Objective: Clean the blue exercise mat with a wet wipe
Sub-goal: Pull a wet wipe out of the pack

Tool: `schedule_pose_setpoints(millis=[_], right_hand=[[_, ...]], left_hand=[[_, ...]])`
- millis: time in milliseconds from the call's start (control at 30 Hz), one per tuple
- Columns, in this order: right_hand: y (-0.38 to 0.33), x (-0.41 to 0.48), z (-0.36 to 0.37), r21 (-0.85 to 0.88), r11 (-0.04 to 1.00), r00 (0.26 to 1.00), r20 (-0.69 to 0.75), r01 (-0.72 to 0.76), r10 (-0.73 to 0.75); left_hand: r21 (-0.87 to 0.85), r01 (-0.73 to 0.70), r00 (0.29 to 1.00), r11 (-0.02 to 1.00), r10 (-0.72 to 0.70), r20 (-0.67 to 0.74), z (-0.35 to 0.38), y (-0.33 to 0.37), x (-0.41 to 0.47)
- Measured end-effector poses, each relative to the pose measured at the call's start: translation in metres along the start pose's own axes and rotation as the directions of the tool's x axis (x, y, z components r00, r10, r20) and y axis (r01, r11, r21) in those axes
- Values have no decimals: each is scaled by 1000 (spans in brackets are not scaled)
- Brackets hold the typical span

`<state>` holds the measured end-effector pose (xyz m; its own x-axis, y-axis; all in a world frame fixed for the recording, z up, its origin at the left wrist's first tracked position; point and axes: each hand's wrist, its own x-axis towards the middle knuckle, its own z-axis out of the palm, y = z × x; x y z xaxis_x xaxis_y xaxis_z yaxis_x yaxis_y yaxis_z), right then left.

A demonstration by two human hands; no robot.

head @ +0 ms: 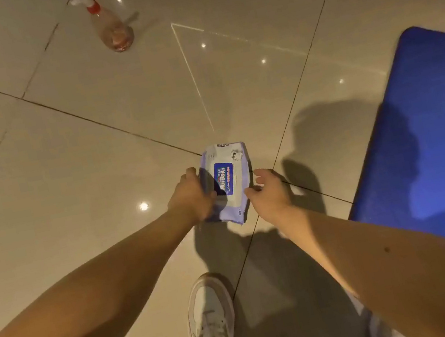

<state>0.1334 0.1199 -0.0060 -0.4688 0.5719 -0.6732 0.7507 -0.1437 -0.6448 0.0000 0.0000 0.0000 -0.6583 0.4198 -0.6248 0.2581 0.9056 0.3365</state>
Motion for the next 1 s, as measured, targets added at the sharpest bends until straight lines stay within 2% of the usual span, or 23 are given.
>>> schedule_pose_setpoints(millis=[167, 367, 500, 667, 767, 900, 1000], right_hand=[[14, 21, 22, 113, 994, 999, -46, 7, -2], [22, 24, 32, 84, 995, 997, -70, 44, -38], [27, 17, 28, 95, 994, 997, -58, 57, -51], [26, 10, 11, 177, 981, 997, 10, 78, -81], [19, -4, -8, 225, 969, 992, 38, 106, -117], [3, -26, -37, 209, 954, 975, 20, 213, -222], [-15, -51, -63, 159, 944, 956, 1, 290, -294]], left_hand=[[-125, -33, 999, 992, 38, 31, 19, -5, 22], [-140, -92, 992, 986, 78, -101, 37, -1, 17], [-220, -122, 991, 968, 108, -75, 42, 6, 7], [-175, -226, 968, 958, 200, -154, 29, 20, -9], [-221, -236, 958, 946, 188, -219, 20, 31, -24], [-239, -248, 955, 939, 196, -221, 6, 49, -51], [-143, -291, 942, 946, 256, -218, -18, 72, -80]])
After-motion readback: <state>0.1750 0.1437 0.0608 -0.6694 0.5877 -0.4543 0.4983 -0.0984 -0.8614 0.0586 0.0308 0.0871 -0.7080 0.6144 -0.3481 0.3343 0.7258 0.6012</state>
